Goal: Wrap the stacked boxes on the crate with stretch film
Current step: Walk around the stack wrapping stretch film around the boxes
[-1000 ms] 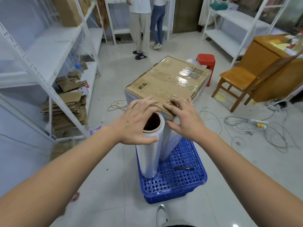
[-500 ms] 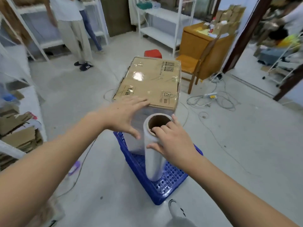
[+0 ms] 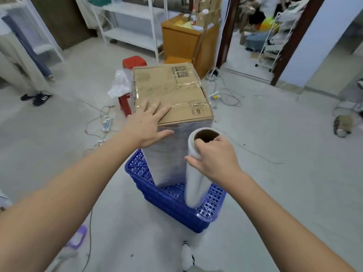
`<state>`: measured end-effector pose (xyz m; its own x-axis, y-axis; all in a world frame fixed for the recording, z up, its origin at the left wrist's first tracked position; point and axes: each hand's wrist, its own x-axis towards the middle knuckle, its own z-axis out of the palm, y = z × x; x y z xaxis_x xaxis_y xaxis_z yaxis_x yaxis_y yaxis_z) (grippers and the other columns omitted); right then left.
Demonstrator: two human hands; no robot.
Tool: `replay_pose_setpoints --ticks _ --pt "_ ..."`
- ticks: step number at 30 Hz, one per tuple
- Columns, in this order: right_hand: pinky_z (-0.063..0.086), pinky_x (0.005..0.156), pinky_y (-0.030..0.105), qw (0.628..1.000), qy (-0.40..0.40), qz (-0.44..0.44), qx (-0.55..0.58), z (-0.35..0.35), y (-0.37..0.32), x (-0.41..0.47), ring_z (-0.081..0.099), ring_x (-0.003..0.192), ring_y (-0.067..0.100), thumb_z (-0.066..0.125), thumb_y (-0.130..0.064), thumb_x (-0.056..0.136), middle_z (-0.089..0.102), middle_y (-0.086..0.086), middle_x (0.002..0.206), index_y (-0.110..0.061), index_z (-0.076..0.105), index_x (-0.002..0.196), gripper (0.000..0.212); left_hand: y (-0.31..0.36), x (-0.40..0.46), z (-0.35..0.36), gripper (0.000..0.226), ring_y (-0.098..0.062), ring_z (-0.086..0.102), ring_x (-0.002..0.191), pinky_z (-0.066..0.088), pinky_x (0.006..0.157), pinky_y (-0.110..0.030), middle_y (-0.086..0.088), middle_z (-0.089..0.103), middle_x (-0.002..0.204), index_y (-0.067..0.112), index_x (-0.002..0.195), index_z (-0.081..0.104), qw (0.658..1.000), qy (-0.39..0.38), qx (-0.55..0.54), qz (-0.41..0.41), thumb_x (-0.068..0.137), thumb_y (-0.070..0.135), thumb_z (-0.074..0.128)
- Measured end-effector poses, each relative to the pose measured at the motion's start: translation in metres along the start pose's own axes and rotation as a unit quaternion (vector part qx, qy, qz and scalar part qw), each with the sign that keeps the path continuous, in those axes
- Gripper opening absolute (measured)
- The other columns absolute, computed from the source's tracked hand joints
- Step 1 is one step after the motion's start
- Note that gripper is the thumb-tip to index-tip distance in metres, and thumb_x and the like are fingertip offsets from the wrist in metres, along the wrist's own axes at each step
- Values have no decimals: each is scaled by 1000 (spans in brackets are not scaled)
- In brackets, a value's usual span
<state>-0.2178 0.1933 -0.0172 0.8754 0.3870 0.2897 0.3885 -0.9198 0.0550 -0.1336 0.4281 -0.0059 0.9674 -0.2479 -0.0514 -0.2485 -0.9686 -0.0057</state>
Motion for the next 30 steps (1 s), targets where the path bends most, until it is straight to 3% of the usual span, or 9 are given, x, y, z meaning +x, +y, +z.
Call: replay_pose_setpoints --ticks 3,7,10,14,16,19,22,26,30 --pt "39 74 34 1000 -25 -6 9 -2 4 -3 45 54 23 55 -59 87 51 -3 52 -19 46 72 43 1 1 7 90 -34 6 159 38 116 -60 2 6 174 49 160 -3 1000 21 5 -5 82 91 15" --pt "21 72 27 998 -54 14 29 -14 1 -4 54 69 23 50 -59 89 51 -6 57 -22 43 75 40 8 0 7 85 -37 6 158 38 117 -57 0 5 174 47 161 -3 1000 29 -3 -4 90 87 22" --pt "29 83 25 995 -92 40 22 -17 -7 -2 55 76 21 44 -57 91 48 -7 60 -23 40 77 38 7 -1 2 86 -35 3 159 40 114 -56 2 1 174 47 161 -6 1000 9 3 10 91 86 26" --pt "27 72 27 987 -130 91 28 -24 -18 2 43 72 20 50 -53 88 37 -9 63 -26 23 70 43 -21 6 -18 96 -32 14 156 29 117 -58 1 3 174 43 161 -8 990 -16 91 110 87 89 31" --pt "26 65 29 980 -128 148 33 -26 -24 2 42 72 20 54 -50 87 36 -10 66 -25 28 75 38 -40 15 -27 104 -30 20 153 19 120 -56 -2 8 173 40 163 -6 971 -9 136 197 82 94 32" --pt "27 60 30 969 -119 217 -5 -26 -44 2 48 73 21 54 -50 88 41 -8 66 -23 34 87 34 -66 35 -36 116 -23 6 158 5 127 -45 -1 -3 174 34 164 -9 937 -45 102 331 79 96 38" --pt "27 60 32 948 -110 296 -50 -22 -69 15 50 70 19 43 -79 82 48 -8 63 -21 36 83 59 -81 55 -32 126 -18 -10 159 -6 127 -36 -1 -14 173 32 164 -14 880 -51 96 461 75 98 45" --pt "28 68 30 904 -96 411 -76 -15 -86 35 48 69 18 36 -91 72 54 -6 64 -22 44 81 71 -86 79 -16 121 -22 -12 159 -2 130 -43 -2 -12 173 30 164 -15 810 -7 103 577 79 95 41" --pt "24 69 28 890 -84 436 -103 -13 -90 44 49 73 18 49 -79 81 54 -5 68 -20 50 75 60 -87 86 -4 115 -34 7 159 6 129 -48 -9 7 173 20 167 3 785 54 107 608 83 95 27"
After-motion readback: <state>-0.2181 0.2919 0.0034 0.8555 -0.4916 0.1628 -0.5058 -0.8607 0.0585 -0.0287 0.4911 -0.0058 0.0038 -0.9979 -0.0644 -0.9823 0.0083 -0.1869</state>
